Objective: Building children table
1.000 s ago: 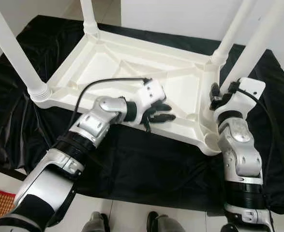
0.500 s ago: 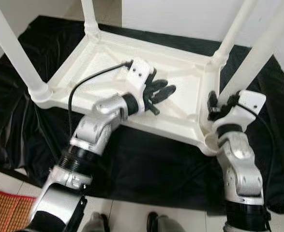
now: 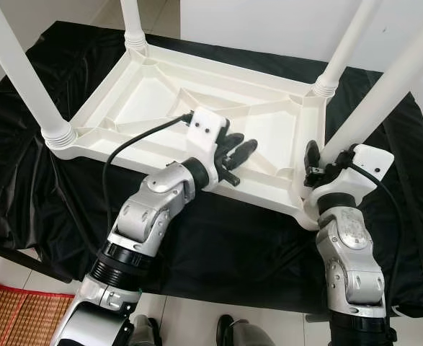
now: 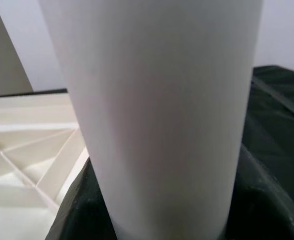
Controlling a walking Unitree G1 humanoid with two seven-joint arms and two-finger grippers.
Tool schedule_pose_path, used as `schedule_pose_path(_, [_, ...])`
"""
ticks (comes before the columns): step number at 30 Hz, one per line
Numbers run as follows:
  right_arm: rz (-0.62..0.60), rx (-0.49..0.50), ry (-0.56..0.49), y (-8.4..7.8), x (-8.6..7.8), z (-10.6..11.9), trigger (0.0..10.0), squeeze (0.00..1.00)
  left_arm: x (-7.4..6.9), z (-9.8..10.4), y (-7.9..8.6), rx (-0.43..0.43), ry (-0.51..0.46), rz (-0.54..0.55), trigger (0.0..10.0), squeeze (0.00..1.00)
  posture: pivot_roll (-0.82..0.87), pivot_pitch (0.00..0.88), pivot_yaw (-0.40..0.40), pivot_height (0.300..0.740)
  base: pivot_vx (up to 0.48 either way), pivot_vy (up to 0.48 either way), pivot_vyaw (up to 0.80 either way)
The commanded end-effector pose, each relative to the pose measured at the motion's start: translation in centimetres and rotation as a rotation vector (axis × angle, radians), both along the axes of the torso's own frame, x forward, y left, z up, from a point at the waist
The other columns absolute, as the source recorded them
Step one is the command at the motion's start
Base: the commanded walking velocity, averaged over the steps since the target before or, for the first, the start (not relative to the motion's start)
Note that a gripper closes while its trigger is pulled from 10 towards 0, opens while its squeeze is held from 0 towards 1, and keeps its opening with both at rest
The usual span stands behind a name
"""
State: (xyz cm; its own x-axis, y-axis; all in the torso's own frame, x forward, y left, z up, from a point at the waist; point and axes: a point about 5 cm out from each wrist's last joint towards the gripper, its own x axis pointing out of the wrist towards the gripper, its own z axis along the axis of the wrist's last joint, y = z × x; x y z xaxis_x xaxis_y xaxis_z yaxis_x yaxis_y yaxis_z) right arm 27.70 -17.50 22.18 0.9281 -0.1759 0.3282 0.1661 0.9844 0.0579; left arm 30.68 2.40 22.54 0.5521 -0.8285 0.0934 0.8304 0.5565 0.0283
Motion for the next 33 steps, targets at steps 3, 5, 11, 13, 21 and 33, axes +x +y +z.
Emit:
schedule_pose_path(3, [-0.032,-0.005,-0.068,-1.0,-0.1,1.2,10.0,0.0,-1.4,-1.4,-1.6,0.101,0.025,-0.182,10.0,0.0,0.02,0.164,-0.049,0.74,0.0,0.0,0.0])
schedule_pose_path(5, [-0.038,-0.007,-0.078,-1.2,-0.1,1.4,10.0,0.0,-1.6,-1.7,-1.9,0.13,0.026,-0.212,10.0,0.32,0.02,0.164,-0.049,0.74,0.0,0.0,0.0])
schedule_pose_path(11, [-0.076,-0.019,-0.105,-2.1,0.0,2.1,10.0,0.0,-2.2,-3.0,-2.8,0.3,0.006,-0.332,10.0,1.0,0.01,0.161,-0.038,0.74,0.0,0.0,0.0])
schedule_pose_path(13, [-0.082,-0.019,-0.107,-2.3,0.0,2.1,10.0,0.0,-2.2,-3.2,-2.8,0.325,-0.012,-0.344,10.0,0.0,0.01,0.163,-0.037,0.74,0.0,0.0,0.0])
schedule_pose_path(21, [-0.117,-0.03,-0.11,-3.1,-0.1,2.3,10.0,0.0,-1.3,-4.7,-2.9,0.485,-0.011,-0.385,10.0,0.0,0.0,0.168,-0.03,0.74,0.0,0.0,0.0])
schedule_pose_path(33, [-0.131,-0.025,-0.116,-3.2,-0.1,2.4,10.0,0.0,-0.2,-6.0,-3.1,0.656,-0.045,-0.44,10.0,0.0,0.0,0.174,-0.015,0.74,0.0,0.0,0.0])
